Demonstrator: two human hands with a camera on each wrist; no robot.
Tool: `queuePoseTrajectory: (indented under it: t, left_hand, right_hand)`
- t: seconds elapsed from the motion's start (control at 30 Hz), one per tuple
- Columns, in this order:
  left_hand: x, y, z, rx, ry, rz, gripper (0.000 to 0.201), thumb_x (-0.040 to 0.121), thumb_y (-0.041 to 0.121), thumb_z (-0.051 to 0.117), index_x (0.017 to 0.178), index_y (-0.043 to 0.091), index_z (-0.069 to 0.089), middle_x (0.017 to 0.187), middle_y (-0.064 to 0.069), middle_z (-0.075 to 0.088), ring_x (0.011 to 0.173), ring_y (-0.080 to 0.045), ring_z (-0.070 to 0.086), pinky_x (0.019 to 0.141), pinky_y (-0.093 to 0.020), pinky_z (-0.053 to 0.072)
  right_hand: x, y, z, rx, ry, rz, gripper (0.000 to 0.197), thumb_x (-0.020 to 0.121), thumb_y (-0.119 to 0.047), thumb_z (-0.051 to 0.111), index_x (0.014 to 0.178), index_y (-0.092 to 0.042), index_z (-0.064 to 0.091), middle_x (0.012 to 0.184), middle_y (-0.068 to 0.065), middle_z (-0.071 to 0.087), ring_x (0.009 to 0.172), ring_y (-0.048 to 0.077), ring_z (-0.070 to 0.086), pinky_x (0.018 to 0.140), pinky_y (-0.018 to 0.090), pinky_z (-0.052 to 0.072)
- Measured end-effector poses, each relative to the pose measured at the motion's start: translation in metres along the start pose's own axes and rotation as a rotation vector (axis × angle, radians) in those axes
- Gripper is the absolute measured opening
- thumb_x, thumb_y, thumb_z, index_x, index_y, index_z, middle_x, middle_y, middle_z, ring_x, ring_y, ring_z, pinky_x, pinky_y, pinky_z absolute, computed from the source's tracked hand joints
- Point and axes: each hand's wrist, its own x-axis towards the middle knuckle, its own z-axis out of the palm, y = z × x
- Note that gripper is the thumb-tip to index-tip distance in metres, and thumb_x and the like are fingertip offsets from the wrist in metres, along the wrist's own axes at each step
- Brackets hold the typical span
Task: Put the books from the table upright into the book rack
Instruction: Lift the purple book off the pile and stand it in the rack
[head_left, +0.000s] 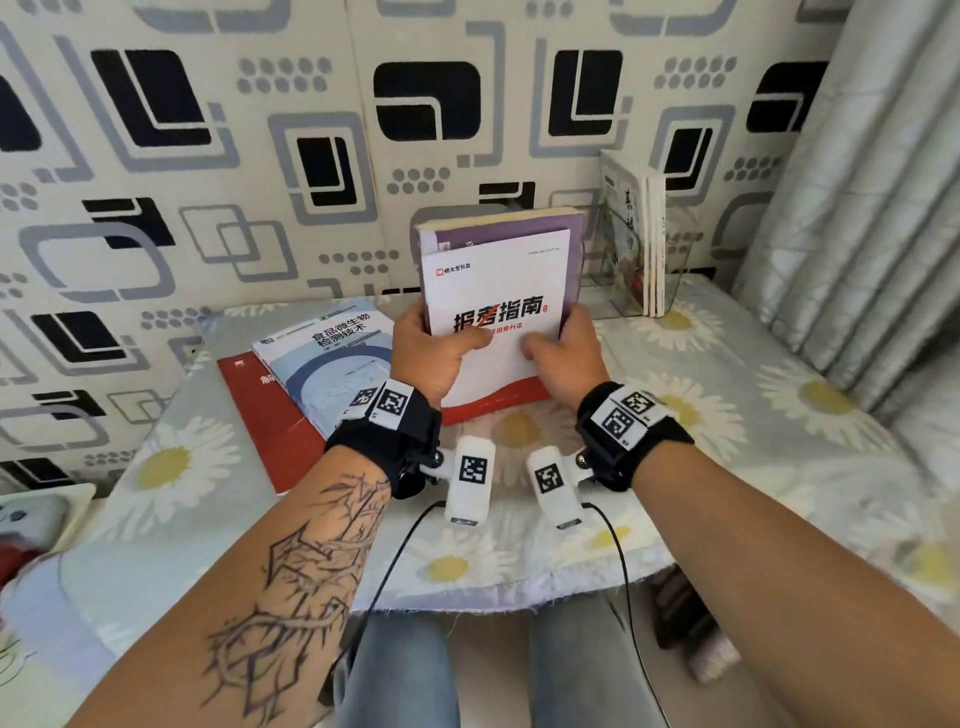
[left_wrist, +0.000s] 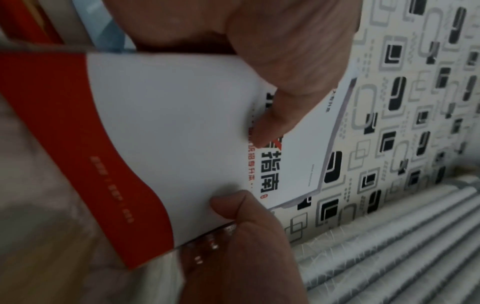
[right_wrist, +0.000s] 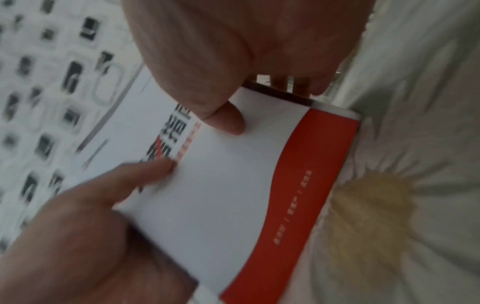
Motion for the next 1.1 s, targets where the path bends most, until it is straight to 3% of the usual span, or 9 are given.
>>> queuePoseTrajectory:
  t: [0.07, 0.17, 0.33, 0.43, 0.6, 0.7, 0.77, 0.9, 1.1]
  left_hand:
    - [-0.001, -0.001, -0.002, 0.007, -0.039, 0.040, 0.040, 0.061, -0.006, 0.080, 0.089, 0.020, 0.068, 0.091, 0.000, 0.075, 0.092, -0.027, 0.072, 0.081, -0.045, 0.059]
    - [-0.002, -0.004, -0.003, 0.004, -0.047, 0.092, 0.044, 0.064, -0.005, 0.081, 0.102, 0.011, 0.067, 0.094, 0.000, 0.074, 0.090, -0.020, 0.071, 0.078, -0.034, 0.059]
    - [-0.007, -0.011, 0.003, 0.053, 0.002, 0.187, 0.047, 0.066, 0.009, 0.083, 0.108, 0.018, 0.063, 0.102, -0.001, 0.074, 0.096, -0.016, 0.071, 0.082, -0.031, 0.057]
    - [-0.010, -0.011, 0.009, 0.063, -0.014, 0.223, 0.050, 0.066, 0.006, 0.079, 0.113, 0.017, 0.063, 0.102, 0.001, 0.074, 0.093, -0.011, 0.071, 0.081, -0.028, 0.057]
    - [-0.020, -0.013, 0.013, 0.068, -0.193, 0.226, 0.045, 0.079, -0.002, 0.065, 0.120, 0.008, 0.049, 0.108, -0.006, 0.069, 0.099, -0.014, 0.068, 0.089, -0.034, 0.055]
    - [-0.028, -0.011, 0.012, 0.059, -0.299, 0.187, 0.042, 0.078, -0.010, 0.067, 0.102, 0.013, 0.041, 0.090, -0.005, 0.063, 0.076, -0.001, 0.064, 0.069, -0.023, 0.054]
    - [-0.032, -0.011, 0.009, 0.046, -0.397, 0.150, 0.060, 0.067, -0.021, 0.070, 0.108, 0.009, 0.038, 0.093, -0.002, 0.059, 0.074, 0.003, 0.063, 0.060, -0.019, 0.053]
    - [-0.031, -0.013, 0.001, 0.033, -0.491, 0.069, 0.079, 0.058, -0.020, 0.071, 0.125, 0.016, 0.051, 0.116, -0.012, 0.061, 0.097, -0.020, 0.064, 0.071, -0.040, 0.060]
    - [-0.015, -0.027, 0.002, 0.110, -0.377, -0.036, 0.034, 0.071, -0.014, 0.058, 0.088, 0.013, 0.070, 0.083, -0.004, 0.069, 0.070, -0.015, 0.062, 0.055, -0.022, 0.048]
  right_hand:
    - [-0.006, -0.003, 0.004, -0.162, 0.178, -0.098, 0.072, 0.065, -0.027, 0.074, 0.127, -0.014, 0.041, 0.131, 0.010, 0.047, 0.120, 0.030, 0.045, 0.102, 0.047, 0.040]
    - [-0.016, -0.014, 0.003, -0.118, 0.299, -0.270, 0.063, 0.065, -0.017, 0.078, 0.115, -0.007, 0.039, 0.119, 0.010, 0.047, 0.103, 0.024, 0.048, 0.088, 0.035, 0.045]
    - [-0.020, -0.019, -0.002, -0.101, 0.255, -0.336, 0.045, 0.074, -0.017, 0.072, 0.105, -0.016, 0.040, 0.097, 0.004, 0.057, 0.079, 0.020, 0.055, 0.069, 0.027, 0.044]
    - [-0.028, -0.021, 0.004, -0.081, 0.097, -0.318, 0.026, 0.074, -0.025, 0.064, 0.096, -0.019, 0.050, 0.094, 0.001, 0.058, 0.081, 0.017, 0.057, 0.075, 0.034, 0.051]
    - [-0.040, -0.029, 0.005, -0.115, -0.063, -0.251, 0.072, 0.072, -0.047, 0.072, 0.128, -0.015, 0.039, 0.123, 0.002, 0.043, 0.107, 0.012, 0.043, 0.090, 0.024, 0.039]
    - [-0.041, -0.034, 0.004, -0.195, -0.053, -0.269, 0.085, 0.065, -0.056, 0.078, 0.126, -0.013, 0.037, 0.120, 0.002, 0.044, 0.103, 0.011, 0.042, 0.085, 0.022, 0.037]
    - [-0.038, -0.035, 0.001, -0.208, -0.015, -0.280, 0.080, 0.065, -0.056, 0.078, 0.119, -0.013, 0.038, 0.116, 0.003, 0.048, 0.099, 0.013, 0.047, 0.080, 0.025, 0.041]
    - [-0.031, -0.036, -0.016, -0.283, 0.093, -0.322, 0.049, 0.073, -0.046, 0.070, 0.107, -0.018, 0.047, 0.094, 0.000, 0.064, 0.088, 0.021, 0.063, 0.071, 0.031, 0.053]
    - [-0.023, -0.038, -0.041, -0.449, 0.103, -0.343, 0.023, 0.077, -0.035, 0.058, 0.066, -0.018, 0.047, 0.064, 0.000, 0.059, 0.069, 0.027, 0.060, 0.060, 0.033, 0.053]
